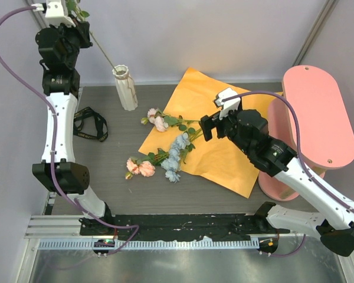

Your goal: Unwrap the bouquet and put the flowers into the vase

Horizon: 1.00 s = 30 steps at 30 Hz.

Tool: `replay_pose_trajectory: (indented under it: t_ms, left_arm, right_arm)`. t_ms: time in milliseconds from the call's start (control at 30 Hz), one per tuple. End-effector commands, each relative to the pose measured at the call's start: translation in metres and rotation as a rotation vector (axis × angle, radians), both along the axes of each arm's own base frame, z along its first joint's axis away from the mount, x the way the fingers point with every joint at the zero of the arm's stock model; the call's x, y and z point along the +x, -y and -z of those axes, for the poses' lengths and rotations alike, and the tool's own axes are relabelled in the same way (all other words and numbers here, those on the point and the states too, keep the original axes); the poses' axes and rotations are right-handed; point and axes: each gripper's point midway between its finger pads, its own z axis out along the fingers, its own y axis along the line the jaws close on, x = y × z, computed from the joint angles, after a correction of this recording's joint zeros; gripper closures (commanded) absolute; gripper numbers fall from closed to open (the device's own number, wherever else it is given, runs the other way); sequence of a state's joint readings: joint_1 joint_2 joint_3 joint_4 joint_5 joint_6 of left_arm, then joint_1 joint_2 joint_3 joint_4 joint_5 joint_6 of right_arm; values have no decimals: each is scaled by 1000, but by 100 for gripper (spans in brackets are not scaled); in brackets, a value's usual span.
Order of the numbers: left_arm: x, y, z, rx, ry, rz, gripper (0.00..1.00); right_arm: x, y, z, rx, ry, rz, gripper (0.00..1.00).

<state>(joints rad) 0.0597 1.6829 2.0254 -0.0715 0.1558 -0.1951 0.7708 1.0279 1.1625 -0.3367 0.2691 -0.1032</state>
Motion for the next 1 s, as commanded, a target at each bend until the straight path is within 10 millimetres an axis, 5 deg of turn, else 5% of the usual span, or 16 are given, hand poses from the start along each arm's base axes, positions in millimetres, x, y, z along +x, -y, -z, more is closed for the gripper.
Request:
replay_pose_trajectory:
  t_ms: [0, 600, 967]
  left_arm:
    - [2, 8, 0, 52, 37, -7, 100]
    - [53, 38, 99, 73, -82, 19, 100]
    - [78, 33, 142, 61, -175, -33, 100]
  right_arm:
    - [4, 0, -12, 31, 42, 14, 5]
    - [2, -2, 3, 32, 11, 9, 5]
    - [2, -1, 12, 20, -2, 14, 5]
